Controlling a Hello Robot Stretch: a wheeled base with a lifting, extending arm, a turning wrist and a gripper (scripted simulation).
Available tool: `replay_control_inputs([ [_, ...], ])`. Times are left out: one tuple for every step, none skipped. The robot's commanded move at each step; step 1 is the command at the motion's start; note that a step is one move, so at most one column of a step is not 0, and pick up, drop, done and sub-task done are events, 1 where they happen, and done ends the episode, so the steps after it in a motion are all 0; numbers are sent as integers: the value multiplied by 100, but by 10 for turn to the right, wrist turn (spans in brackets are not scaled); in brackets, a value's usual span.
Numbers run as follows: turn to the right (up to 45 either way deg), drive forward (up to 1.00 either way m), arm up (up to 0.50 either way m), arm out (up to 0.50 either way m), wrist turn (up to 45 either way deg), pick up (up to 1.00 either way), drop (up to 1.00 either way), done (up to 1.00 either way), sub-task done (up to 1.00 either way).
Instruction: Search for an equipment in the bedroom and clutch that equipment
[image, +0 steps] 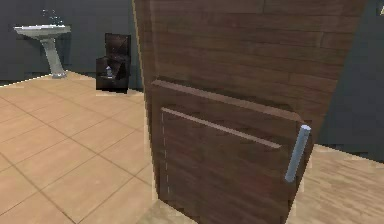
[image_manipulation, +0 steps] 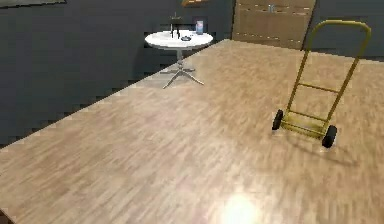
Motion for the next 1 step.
replay_control_inputs([
  [-60,0,0,0,0,0,0,0,0],
])
